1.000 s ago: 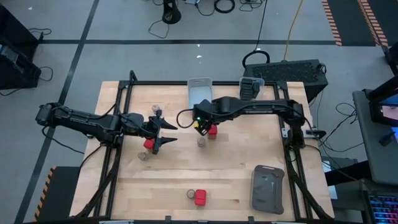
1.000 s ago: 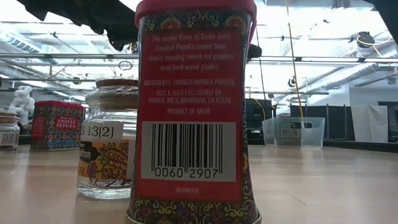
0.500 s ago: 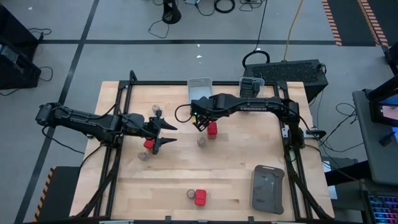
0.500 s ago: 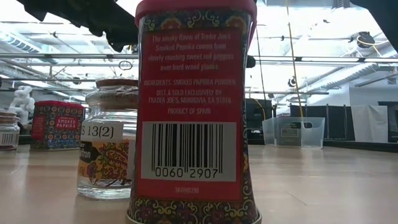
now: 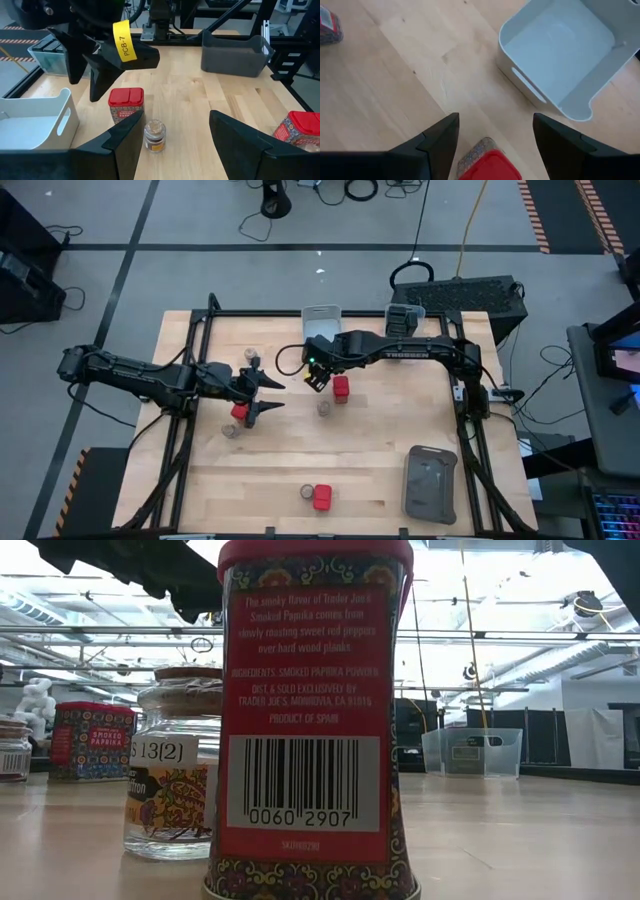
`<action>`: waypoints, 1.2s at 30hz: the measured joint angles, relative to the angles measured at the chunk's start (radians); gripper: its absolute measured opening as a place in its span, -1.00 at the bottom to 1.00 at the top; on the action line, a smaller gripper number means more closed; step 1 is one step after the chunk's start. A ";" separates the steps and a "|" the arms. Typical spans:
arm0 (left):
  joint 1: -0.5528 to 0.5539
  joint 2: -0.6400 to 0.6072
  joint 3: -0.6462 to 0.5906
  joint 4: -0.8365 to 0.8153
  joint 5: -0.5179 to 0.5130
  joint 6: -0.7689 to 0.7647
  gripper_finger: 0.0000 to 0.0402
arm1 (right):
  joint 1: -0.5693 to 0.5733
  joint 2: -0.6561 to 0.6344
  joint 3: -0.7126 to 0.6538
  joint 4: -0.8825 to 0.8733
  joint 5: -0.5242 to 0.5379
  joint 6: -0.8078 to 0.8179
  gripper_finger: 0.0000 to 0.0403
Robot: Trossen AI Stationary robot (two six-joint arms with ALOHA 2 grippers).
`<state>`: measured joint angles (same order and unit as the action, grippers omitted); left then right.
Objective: Sort spices by type
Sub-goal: Put the red seasoning can into the gray bin
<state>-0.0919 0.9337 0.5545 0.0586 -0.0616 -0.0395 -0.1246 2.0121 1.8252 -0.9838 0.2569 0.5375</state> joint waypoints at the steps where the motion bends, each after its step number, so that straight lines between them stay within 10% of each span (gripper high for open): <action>1: 0.000 0.000 0.000 0.000 0.000 0.000 0.15 | 0.000 0.000 0.000 -0.005 -0.001 0.023 0.18; 8: 0.000 0.000 0.000 0.000 0.000 0.000 0.15 | -0.008 -0.001 0.000 -0.088 -0.079 0.300 0.18; 36: 0.000 0.000 0.000 0.001 0.000 -0.003 0.15 | -0.021 -0.002 -0.004 -0.219 -0.073 0.528 0.77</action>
<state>-0.0921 0.9337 0.5548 0.0593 -0.0616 -0.0429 -0.1459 2.0106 1.8212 -1.2029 0.1843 1.0652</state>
